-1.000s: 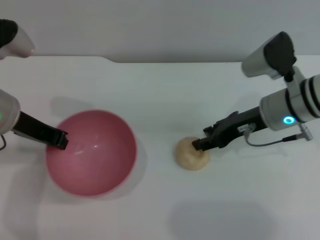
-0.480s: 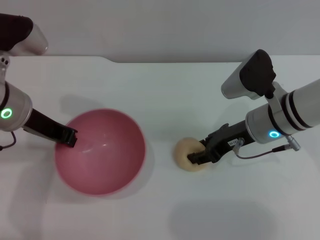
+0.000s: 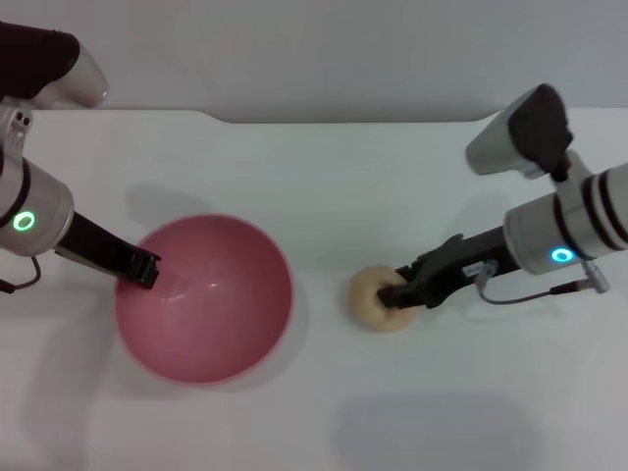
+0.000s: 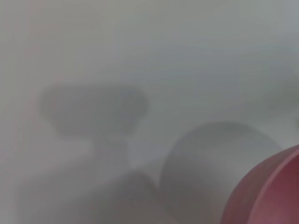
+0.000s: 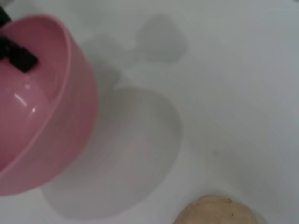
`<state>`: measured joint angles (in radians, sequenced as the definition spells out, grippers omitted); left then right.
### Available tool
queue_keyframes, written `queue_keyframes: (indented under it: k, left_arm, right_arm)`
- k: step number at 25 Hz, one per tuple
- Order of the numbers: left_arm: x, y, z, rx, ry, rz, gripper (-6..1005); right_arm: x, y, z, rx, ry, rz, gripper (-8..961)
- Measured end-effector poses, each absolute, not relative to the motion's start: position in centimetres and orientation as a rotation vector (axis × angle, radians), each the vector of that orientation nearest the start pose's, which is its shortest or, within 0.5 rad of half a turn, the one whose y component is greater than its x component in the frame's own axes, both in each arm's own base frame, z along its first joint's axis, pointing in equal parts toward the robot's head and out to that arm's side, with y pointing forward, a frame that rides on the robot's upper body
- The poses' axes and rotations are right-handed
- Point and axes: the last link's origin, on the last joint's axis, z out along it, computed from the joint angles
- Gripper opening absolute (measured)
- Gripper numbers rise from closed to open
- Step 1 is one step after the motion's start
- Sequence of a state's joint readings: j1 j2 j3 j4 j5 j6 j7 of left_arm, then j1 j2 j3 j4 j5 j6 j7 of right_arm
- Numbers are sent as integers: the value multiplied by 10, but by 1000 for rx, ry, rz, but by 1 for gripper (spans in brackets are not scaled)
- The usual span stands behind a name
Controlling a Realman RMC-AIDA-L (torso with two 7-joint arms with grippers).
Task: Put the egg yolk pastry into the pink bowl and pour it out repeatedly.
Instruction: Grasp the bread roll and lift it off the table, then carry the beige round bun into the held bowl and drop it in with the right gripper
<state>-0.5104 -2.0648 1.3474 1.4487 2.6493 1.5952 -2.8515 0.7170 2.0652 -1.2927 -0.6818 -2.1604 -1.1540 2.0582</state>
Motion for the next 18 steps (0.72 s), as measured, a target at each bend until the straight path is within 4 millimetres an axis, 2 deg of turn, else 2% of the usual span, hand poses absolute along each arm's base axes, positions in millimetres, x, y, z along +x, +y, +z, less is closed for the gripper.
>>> queue_keyframes:
  k: [6, 10, 11, 12, 15, 18]
  left_arm:
    - [-203, 344, 25, -2301, -1293, 427, 0]
    - [-201, 345, 20, -2315, -1281, 436, 0]
    - [-201, 346, 16, -2323, -1278, 441, 0]
    - [-200, 347, 13, -2332, -1279, 447, 0]
    - [-195, 353, -3, -2374, -1282, 462, 0]
    - [-182, 360, -23, -2439, -1265, 469, 0]
  right_arm:
    - [230, 376, -53, -2759, 964, -29, 320]
    - [233, 377, -28, -2719, 987, 59, 294]
    - [233, 377, -28, -2719, 987, 59, 286]
    - [233, 376, -6, -2693, 976, 121, 279]
    - [229, 373, 16, -2688, 941, 170, 256]
    - [216, 369, 39, -2706, 878, 240, 231]
